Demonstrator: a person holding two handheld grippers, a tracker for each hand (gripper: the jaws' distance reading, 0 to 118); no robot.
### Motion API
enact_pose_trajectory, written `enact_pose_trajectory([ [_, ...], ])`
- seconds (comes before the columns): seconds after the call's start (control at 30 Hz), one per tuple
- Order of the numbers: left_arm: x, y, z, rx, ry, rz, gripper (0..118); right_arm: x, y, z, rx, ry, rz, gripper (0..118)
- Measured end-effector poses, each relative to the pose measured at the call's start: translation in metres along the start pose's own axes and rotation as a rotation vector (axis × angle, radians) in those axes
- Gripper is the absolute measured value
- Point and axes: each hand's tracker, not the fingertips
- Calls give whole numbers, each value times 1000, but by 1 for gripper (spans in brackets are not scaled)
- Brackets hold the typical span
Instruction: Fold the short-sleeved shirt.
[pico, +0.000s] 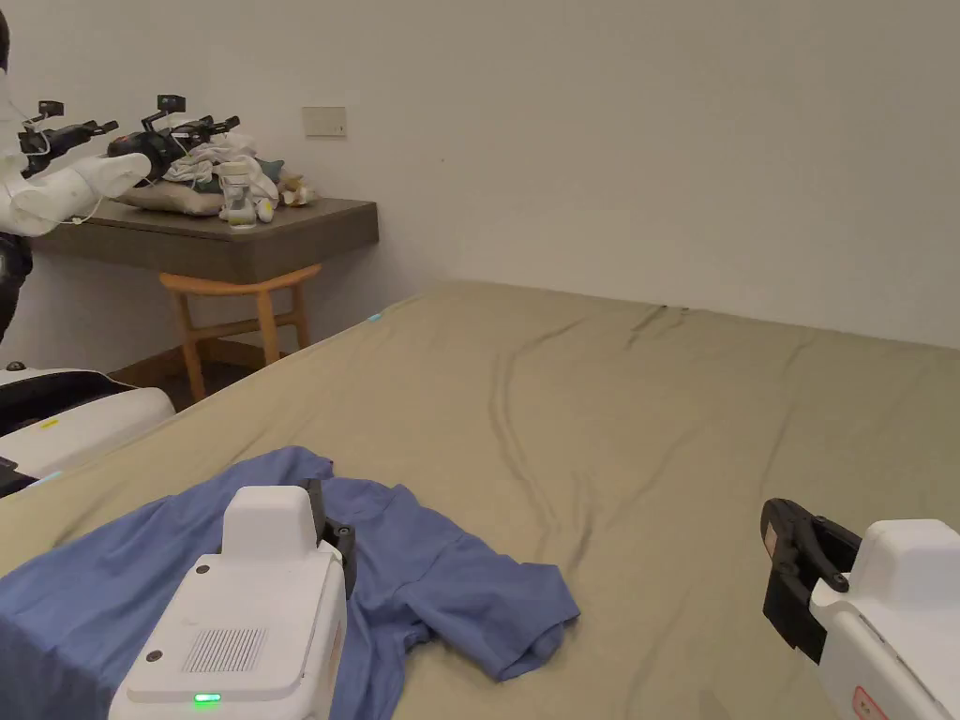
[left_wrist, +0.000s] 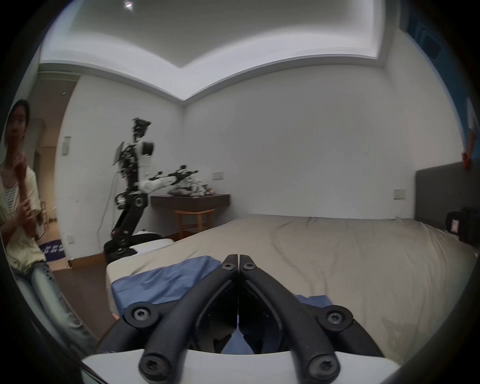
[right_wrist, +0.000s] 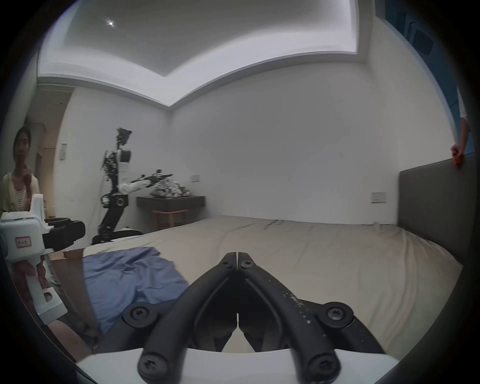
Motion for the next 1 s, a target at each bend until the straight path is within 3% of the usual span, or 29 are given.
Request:
enact_pose_trajectory([
  [0.27,-19,0,-8,-35,56,34,0,-20,-3,3,-15,57,25,1],
  [0.4,-12,7,-23,-100,13,52,0,-6,1,16,-36,46,-24,1],
  [0.57,-5,11,-101,-321,-66,106,0,13,2,30,-65,16,-30,1],
  [0.67,10,-12,-171,-474,-172,-40,0,25,-6,38,-89,-21,-42,1],
  [0.77,9,-42,-243,-665,-184,57,1,38,-19,42,-141,-43,-50,1],
  [0.8,9,-53,-266,-716,-148,71,18,41,-22,42,-161,-60,-33,1],
  [0.83,6,-62,-284,-758,-125,95,56,44,-25,42,-173,-75,-21,1],
  [0.87,5,-74,-303,-803,-91,106,109,46,-25,42,-183,-84,-18,1],
  [0.9,5,-86,-319,-861,-72,97,118,49,-26,42,-191,-90,-21,1],
  [0.97,3,-96,-338,-845,-67,125,98,55,-27,43,-192,-102,-35,1],
  [1.0,2,-103,-348,-862,-65,137,97,55,-26,41,-198,-105,-42,1],
])
